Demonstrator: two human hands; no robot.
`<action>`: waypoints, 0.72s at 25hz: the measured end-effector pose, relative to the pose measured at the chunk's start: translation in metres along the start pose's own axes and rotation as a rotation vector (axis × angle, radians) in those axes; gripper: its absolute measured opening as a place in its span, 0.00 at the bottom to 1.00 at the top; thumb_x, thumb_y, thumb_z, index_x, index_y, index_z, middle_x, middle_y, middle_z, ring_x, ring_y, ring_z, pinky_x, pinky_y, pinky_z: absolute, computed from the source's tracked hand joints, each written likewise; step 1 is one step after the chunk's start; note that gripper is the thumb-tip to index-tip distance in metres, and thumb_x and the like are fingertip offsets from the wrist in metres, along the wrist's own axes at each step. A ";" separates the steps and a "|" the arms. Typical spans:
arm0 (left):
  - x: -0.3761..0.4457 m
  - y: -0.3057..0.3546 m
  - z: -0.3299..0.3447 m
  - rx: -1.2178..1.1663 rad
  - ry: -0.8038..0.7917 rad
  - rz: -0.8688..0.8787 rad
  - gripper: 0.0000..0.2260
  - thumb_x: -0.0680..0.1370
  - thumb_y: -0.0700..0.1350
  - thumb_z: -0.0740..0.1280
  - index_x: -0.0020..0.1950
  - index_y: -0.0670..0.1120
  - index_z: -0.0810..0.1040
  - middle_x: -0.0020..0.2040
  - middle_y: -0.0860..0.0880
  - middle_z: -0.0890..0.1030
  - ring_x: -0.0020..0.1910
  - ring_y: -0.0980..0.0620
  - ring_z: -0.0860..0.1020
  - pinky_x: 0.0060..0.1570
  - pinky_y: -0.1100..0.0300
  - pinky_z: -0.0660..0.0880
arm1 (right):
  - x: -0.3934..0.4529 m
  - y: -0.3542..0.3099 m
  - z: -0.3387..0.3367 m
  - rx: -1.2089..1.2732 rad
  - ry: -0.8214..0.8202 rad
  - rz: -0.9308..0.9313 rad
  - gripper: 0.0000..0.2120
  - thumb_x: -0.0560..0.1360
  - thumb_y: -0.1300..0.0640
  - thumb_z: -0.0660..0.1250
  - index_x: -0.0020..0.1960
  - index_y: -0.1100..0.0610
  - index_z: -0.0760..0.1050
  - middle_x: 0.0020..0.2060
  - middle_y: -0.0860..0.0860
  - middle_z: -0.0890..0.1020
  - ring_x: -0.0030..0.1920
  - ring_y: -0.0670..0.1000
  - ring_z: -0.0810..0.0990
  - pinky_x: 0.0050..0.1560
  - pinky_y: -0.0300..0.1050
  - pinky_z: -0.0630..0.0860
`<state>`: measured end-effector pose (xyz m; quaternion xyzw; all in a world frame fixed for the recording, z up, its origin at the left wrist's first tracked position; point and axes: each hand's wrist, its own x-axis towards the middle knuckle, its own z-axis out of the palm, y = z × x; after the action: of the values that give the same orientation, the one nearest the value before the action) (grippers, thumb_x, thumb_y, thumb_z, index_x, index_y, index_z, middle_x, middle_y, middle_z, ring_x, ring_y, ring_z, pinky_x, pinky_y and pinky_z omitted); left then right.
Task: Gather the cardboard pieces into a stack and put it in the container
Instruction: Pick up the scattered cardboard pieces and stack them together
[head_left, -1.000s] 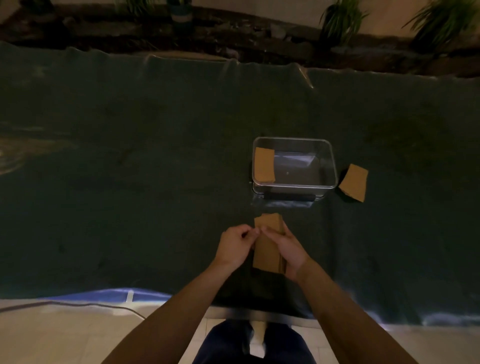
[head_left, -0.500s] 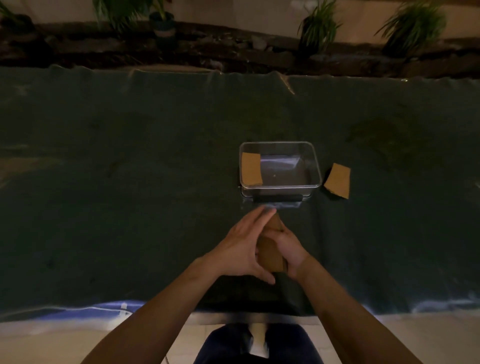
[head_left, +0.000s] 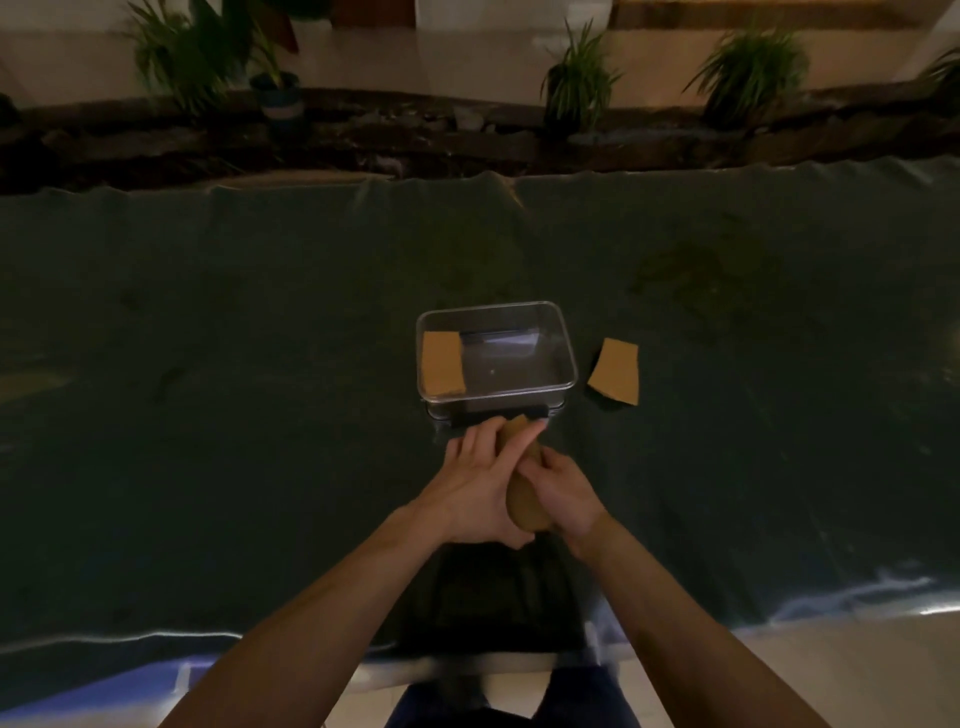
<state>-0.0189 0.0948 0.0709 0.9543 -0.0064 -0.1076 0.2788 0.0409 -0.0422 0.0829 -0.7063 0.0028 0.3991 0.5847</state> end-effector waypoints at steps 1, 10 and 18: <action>0.009 0.007 0.002 0.007 -0.005 -0.012 0.57 0.60 0.64 0.74 0.76 0.70 0.38 0.75 0.53 0.50 0.74 0.46 0.52 0.73 0.45 0.53 | 0.002 -0.002 -0.007 -0.026 0.026 -0.017 0.07 0.79 0.52 0.64 0.53 0.51 0.78 0.47 0.51 0.84 0.49 0.50 0.83 0.48 0.46 0.79; 0.107 0.090 0.013 -0.186 -0.027 -0.106 0.60 0.57 0.68 0.76 0.76 0.70 0.36 0.79 0.60 0.43 0.77 0.51 0.47 0.73 0.45 0.51 | 0.022 -0.026 -0.132 -0.058 0.096 -0.084 0.11 0.81 0.59 0.59 0.61 0.58 0.75 0.50 0.56 0.82 0.49 0.52 0.82 0.50 0.48 0.80; 0.179 0.179 0.072 -1.339 0.356 -0.809 0.21 0.81 0.61 0.57 0.73 0.56 0.67 0.65 0.48 0.75 0.61 0.50 0.75 0.65 0.46 0.71 | 0.046 -0.028 -0.202 0.111 0.061 -0.020 0.06 0.81 0.53 0.59 0.55 0.48 0.72 0.51 0.49 0.79 0.51 0.47 0.79 0.42 0.40 0.73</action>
<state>0.1498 -0.1076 0.0707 0.5154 0.4506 -0.0277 0.7284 0.1986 -0.1794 0.0800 -0.6846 0.0358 0.3705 0.6267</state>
